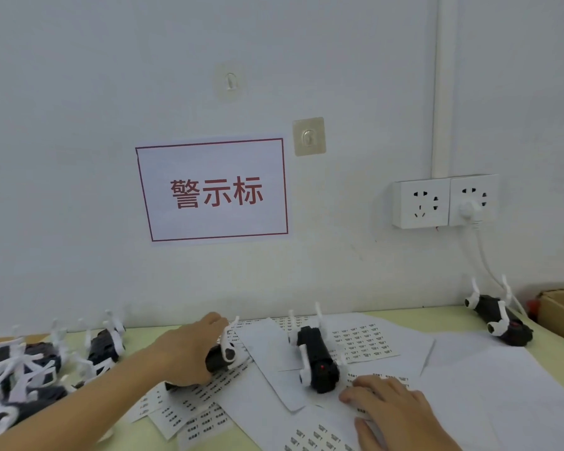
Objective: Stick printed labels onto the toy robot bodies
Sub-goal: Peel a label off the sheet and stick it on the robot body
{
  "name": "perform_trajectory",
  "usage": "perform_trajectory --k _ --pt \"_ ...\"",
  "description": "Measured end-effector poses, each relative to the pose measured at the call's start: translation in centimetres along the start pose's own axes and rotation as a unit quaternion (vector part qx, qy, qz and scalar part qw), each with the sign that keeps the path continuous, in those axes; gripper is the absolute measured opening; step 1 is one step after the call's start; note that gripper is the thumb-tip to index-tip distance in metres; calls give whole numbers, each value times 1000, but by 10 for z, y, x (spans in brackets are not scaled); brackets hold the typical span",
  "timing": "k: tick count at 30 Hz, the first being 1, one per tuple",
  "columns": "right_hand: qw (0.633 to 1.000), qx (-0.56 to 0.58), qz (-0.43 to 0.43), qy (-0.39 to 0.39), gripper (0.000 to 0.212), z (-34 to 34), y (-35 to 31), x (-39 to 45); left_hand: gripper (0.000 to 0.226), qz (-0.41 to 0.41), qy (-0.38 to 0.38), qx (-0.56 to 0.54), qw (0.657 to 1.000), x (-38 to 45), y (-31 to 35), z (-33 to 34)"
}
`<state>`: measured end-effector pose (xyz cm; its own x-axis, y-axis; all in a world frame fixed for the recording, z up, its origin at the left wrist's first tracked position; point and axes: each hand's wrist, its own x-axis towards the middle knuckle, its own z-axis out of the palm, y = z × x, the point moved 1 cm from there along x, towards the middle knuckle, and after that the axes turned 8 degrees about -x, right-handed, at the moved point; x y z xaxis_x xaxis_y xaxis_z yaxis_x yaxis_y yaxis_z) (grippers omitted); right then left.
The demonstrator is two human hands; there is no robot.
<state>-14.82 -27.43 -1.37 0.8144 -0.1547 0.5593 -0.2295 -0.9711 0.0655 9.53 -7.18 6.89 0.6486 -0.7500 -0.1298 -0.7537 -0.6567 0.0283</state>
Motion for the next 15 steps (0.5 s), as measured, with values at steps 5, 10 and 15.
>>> perform_trajectory --k 5,10,15 --pt "1000 19 -14 -2 45 1 1 1 106 -106 48 116 986 6 -6 5" --pt "998 45 9 -48 31 -2 2 1 97 102 99 81 987 11 39 -2" --pt "998 28 32 -51 44 1 7 5 62 263 94 70 958 34 116 -19"
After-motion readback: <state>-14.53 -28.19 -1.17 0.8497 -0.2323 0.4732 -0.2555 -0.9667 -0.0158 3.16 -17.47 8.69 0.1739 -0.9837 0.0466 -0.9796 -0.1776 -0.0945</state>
